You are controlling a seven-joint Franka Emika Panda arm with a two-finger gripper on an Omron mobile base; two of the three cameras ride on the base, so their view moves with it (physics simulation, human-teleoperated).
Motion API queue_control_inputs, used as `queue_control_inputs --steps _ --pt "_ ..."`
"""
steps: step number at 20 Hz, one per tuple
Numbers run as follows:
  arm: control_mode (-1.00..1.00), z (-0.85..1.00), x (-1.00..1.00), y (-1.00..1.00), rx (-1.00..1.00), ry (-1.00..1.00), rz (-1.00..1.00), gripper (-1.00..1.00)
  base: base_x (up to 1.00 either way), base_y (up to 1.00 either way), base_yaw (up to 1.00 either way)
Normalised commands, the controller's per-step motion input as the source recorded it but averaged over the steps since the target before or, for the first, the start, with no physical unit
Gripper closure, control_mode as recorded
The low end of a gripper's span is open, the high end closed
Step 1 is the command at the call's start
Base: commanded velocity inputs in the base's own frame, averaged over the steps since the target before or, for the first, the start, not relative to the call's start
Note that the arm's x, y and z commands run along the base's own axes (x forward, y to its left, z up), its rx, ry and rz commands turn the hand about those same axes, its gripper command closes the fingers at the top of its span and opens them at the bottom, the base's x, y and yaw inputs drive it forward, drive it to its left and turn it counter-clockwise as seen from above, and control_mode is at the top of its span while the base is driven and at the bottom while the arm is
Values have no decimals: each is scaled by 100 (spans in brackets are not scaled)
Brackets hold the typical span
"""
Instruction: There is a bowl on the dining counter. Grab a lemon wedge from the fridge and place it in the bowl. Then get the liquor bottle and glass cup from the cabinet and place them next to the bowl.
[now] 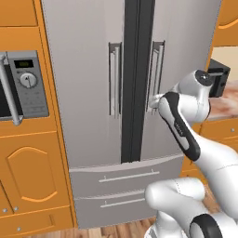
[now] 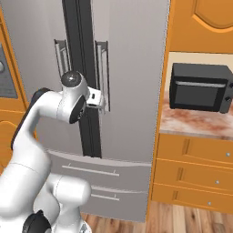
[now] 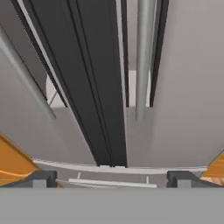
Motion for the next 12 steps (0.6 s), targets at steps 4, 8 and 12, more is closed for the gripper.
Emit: queue_control_inputs --steps 4,8,12 --pt "-100 23 76 -51 10 -10 0 -100 0 0 0" --pt "-100 -6 67 -2 1 -3 0 -100 0 0 0" --pt "-100 -24 59 3 0 -2 0 -100 0 0 0"
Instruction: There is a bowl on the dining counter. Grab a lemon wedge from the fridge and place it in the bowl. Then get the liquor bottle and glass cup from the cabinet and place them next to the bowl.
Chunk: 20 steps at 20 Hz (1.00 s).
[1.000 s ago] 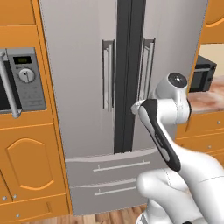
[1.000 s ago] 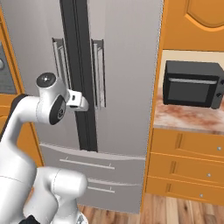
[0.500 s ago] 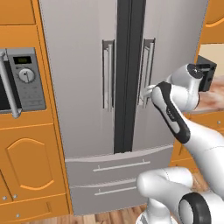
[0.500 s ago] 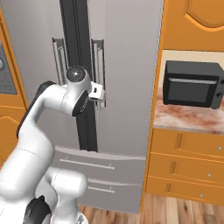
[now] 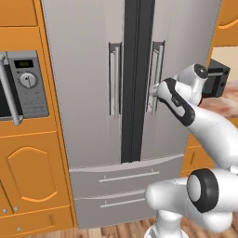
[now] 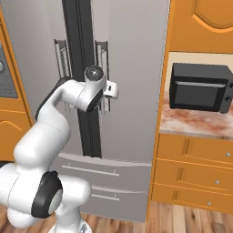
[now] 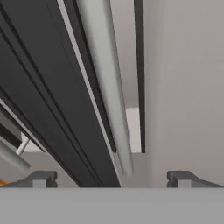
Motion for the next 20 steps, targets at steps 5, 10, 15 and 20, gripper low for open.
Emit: queue_control_inputs --steps 5,10,15,20 --pt "-100 -18 51 1 0 -5 0 -100 0 0 0" --pt "-100 -15 48 9 0 -7 0 -100 0 0 0" --pt "-100 -13 54 9 0 -4 0 -100 0 0 0" --pt "-100 -11 41 11 0 -2 0 100 0 0 0"
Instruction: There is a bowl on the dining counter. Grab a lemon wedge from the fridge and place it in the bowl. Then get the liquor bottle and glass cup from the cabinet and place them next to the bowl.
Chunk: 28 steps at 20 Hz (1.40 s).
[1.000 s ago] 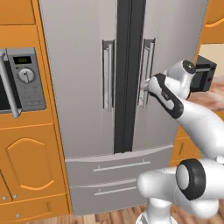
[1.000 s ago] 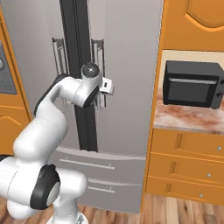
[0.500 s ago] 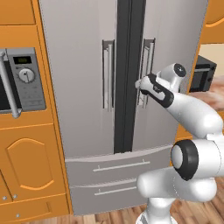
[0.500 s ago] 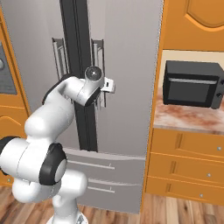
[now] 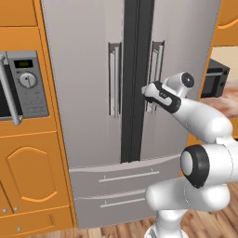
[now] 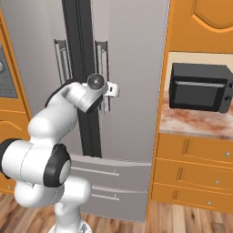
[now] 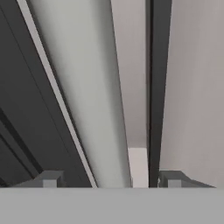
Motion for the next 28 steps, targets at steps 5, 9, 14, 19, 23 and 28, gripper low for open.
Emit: queue_control_inputs --steps 5,9,14,19,23,28 --pt "-100 -1 2 8 0 0 0 100 0 0 0" --pt "-100 0 -14 -19 0 0 -1 100 0 0 0" --pt "-100 4 -55 -55 0 0 -3 100 0 0 0" --pt "-100 7 -66 -73 -2 0 -7 100 0 0 0" --pt "-100 2 -59 -83 -5 3 -8 100 0 0 0" --pt "-100 2 -62 -80 -3 2 -6 100 0 0 0"
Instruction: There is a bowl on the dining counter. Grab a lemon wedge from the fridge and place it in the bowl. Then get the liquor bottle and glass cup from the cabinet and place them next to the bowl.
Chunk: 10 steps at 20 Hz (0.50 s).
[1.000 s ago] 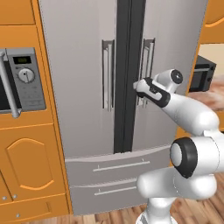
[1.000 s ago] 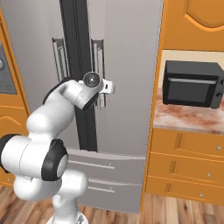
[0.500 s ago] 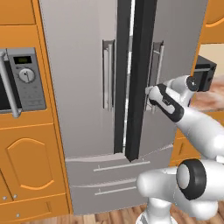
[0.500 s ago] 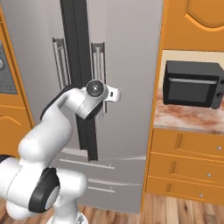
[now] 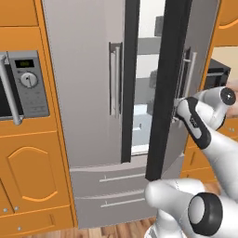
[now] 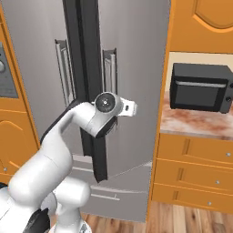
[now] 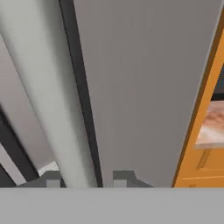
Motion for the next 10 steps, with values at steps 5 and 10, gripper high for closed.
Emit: queue_control_inputs --steps 5,10 --pt "-100 5 -80 -34 -6 0 -6 -100 0 0 0" --pt "-100 1 -100 26 -17 0 0 -100 0 0 0"
